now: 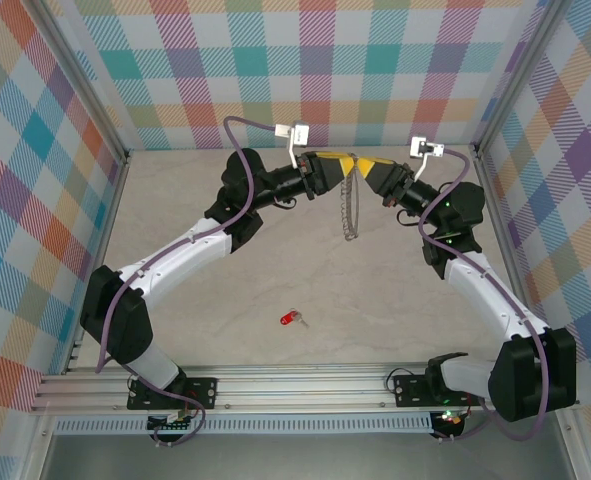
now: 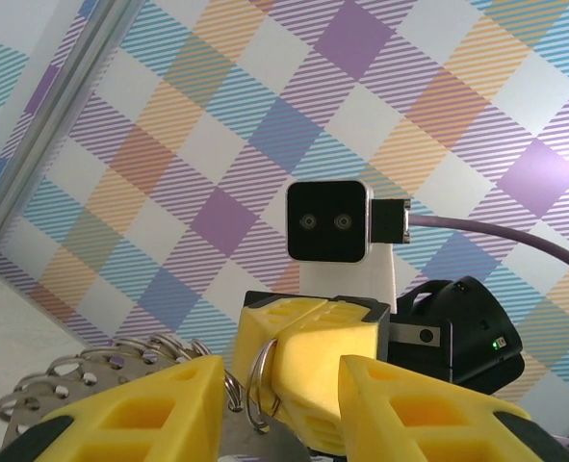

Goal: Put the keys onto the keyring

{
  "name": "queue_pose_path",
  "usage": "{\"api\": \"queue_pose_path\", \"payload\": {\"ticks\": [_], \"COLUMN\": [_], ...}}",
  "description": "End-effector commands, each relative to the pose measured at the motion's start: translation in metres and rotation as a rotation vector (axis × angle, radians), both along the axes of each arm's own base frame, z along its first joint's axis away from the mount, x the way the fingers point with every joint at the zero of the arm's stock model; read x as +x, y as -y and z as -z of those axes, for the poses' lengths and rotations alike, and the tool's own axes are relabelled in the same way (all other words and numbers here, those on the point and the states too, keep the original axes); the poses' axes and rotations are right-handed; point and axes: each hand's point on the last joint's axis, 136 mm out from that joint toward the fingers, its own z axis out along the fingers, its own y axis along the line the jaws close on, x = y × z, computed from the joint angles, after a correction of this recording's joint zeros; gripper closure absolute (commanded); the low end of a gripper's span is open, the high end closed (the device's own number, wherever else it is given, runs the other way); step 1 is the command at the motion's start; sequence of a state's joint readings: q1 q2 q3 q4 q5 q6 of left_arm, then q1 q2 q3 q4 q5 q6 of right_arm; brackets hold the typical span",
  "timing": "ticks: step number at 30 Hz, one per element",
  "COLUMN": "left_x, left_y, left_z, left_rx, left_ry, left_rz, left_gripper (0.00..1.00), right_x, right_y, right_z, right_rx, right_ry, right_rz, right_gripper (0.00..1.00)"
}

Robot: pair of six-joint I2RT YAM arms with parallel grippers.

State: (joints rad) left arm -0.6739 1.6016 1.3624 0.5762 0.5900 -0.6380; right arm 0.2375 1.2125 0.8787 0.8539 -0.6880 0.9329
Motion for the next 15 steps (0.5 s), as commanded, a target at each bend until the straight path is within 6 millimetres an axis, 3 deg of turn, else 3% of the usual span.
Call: {"api": "queue_pose_path", "payload": {"ticks": [1,15], "left_x": [-0.01,-0.003], "left_y": [0.004,0.014], "left_z": [-0.025,-0.011], "left_rx": [-0.046,-0.021], "left_ry": [0.051,0.024], "left_rz": [0.029,0.037], "left_gripper": [0.64,0.66], "right_x": [-0.008,-0.008], "right_y": [0.0,-0.001], "right_z": [-0.016,-0.014], "right_rx": [0.03,0.025], "right_ry": [0.068,0.066], "right_rz": [-0.003,-0.007], "right_gripper": [1.0,1.0]}}
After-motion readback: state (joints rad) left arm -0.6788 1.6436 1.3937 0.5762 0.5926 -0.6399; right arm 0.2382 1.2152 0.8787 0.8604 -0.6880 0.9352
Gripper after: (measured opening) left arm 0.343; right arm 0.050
